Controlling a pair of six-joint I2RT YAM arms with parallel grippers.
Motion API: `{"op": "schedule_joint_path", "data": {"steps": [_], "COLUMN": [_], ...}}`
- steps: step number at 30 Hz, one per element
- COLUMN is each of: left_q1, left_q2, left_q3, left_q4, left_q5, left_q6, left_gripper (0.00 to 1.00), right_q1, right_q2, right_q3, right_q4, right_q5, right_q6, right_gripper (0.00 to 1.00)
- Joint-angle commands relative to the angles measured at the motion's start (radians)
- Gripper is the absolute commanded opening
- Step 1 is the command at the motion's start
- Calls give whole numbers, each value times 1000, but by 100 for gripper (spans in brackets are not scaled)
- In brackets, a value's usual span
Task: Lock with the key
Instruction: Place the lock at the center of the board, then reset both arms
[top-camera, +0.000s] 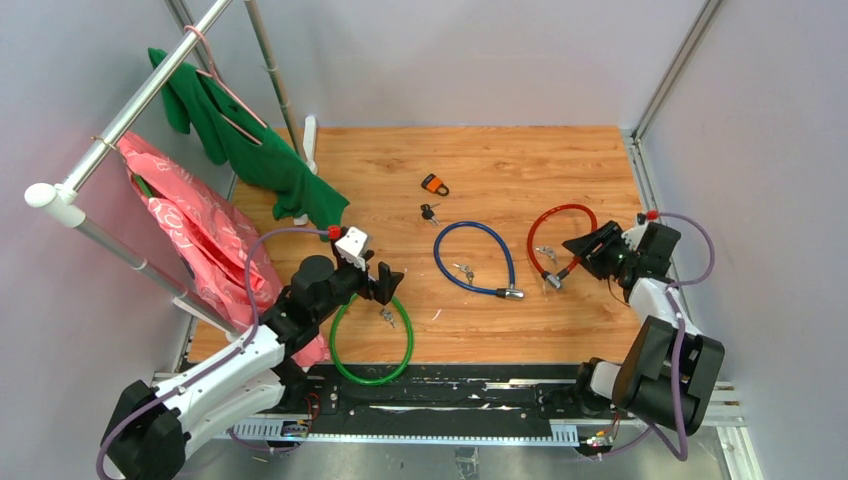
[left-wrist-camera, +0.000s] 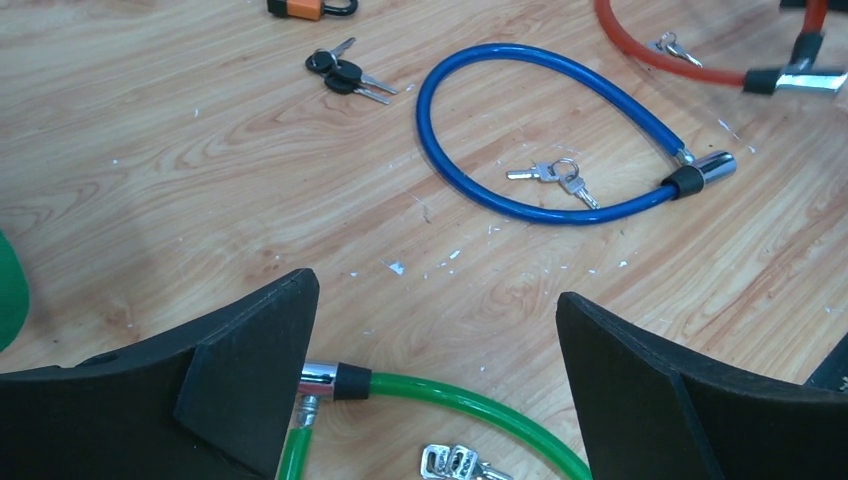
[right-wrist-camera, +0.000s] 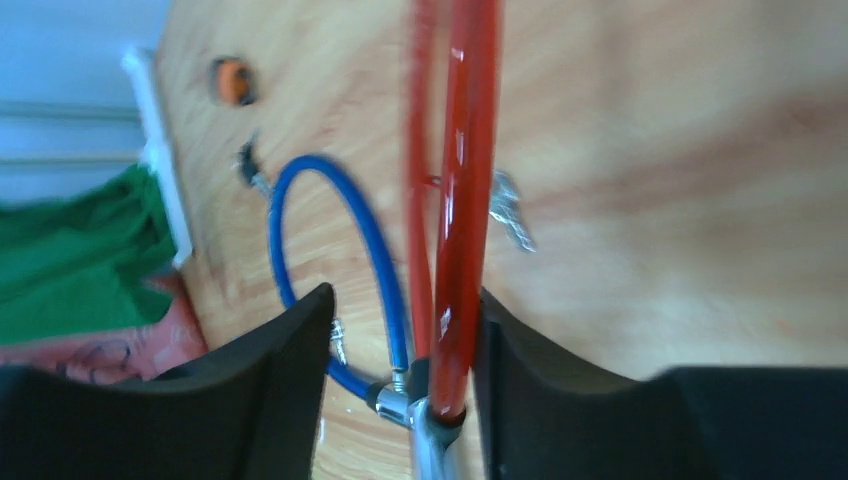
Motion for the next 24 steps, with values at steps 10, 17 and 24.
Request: {"op": "schedule_joint_path", "data": {"steps": [10,17,24], "left_q1": [46,159,346], "left_q2": [-34,-51,-107], "left_q3": [-40,-58,-38], "left_q4": [75,70,2], "left_q5": [13,-47,-139], "left_q6": [-1,-44,8], "left_gripper": [100,100,100], "right_q1": [263,456,478], "right_q2": [-247,-262,-460], "right_q3": [295,360,151], "right_q4": [-570,-627,-486], "right_q5": [1117,1178,1145], "right_q6": [-256,-319,-320], "right_gripper": [72,75,76]}}
